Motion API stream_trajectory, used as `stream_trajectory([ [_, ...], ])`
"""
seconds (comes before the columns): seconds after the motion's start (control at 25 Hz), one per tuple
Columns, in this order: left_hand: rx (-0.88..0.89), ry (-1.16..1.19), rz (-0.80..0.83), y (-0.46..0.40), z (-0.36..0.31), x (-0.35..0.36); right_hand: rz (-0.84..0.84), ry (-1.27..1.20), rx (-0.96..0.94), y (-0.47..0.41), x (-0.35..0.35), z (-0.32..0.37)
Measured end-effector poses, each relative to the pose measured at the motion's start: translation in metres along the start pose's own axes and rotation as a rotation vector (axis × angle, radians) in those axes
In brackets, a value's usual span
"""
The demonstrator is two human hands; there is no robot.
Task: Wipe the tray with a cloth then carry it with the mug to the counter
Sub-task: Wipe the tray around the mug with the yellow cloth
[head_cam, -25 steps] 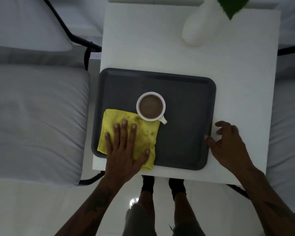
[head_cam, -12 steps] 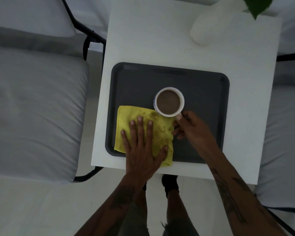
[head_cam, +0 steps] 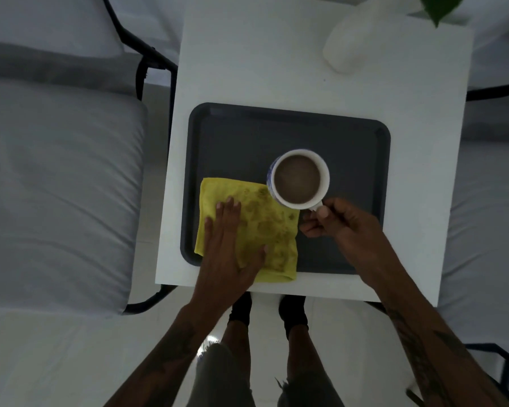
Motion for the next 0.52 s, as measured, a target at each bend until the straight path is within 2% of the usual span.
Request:
stream_trajectory([
  [0.16,0.172,-0.304,0.184,-0.005,0.018,-0.016,0.030,0.050,0.066,0.011,0.009,-0.029],
  [0.28,0.131,-0.399,0.263,-0.007,0.025,-0.014,0.034,0.056,0.116,0.011,0.025,-0.052],
  [0.52,0.052,-0.505,0.248,-0.007,0.020,-0.002,-0.086,-0.033,0.210,0.023,0.051,-0.074],
])
Point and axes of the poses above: each hand's wrist, its own y-axis away from the middle knuckle, its own x-axis out of the palm, z = x × y, the point moved 5 cm from there along -y, towards the middle knuckle, and after that the axes turned 10 degrees about x, right-handed, at the moved point
